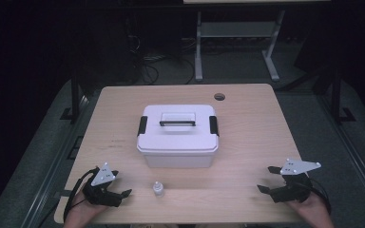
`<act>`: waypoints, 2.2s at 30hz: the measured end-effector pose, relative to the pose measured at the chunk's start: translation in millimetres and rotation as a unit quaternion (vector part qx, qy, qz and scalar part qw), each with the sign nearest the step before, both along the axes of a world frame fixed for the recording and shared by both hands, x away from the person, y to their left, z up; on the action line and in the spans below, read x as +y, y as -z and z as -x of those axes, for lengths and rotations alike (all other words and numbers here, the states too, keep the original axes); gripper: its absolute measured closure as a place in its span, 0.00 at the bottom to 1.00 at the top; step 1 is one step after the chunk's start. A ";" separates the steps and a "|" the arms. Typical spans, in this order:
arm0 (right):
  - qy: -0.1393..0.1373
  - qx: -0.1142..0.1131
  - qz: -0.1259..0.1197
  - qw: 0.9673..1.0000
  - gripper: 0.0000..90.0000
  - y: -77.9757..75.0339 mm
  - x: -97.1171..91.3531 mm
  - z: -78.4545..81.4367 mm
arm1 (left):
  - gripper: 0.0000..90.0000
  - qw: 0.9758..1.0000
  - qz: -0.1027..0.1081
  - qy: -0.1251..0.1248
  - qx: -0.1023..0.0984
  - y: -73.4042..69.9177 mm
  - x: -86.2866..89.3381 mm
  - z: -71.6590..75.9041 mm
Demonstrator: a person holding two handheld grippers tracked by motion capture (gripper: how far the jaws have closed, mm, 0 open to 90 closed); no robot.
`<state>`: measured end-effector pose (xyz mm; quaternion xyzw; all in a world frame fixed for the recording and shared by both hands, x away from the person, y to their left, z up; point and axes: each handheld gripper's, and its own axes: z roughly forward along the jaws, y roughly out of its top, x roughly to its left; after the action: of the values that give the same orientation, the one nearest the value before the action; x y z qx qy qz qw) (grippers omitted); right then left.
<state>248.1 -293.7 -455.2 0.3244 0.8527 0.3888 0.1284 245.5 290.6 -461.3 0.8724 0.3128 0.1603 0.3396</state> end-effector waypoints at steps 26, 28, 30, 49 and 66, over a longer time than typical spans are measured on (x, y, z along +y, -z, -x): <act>-0.085 0.019 0.041 0.995 0.21 -51.5 9.9 -27.2 | 0.17 1.000 0.014 0.013 -0.004 -8.2 7.3 8.3; -0.094 0.025 0.041 0.994 0.22 -55.8 11.3 -31.1 | 0.17 1.000 0.016 0.014 -0.003 -8.0 7.8 7.6; -0.104 0.027 0.048 0.993 0.23 -63.0 15.1 -36.5 | 0.17 1.000 0.017 0.017 -0.002 -8.7 7.1 6.9; -0.163 0.018 0.079 0.983 0.28 -109.1 48.0 -67.0 | 0.17 0.999 0.021 0.026 -0.006 -10.3 5.7 8.1; -0.195 0.017 0.094 0.976 0.30 -132.6 69.4 -91.2 | 0.17 0.999 0.020 0.033 -0.006 -10.7 3.5 8.5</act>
<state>339.3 -224.2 -322.6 0.1450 0.9343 0.3191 0.0649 237.0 294.1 -450.5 0.8741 0.2851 0.1482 0.3643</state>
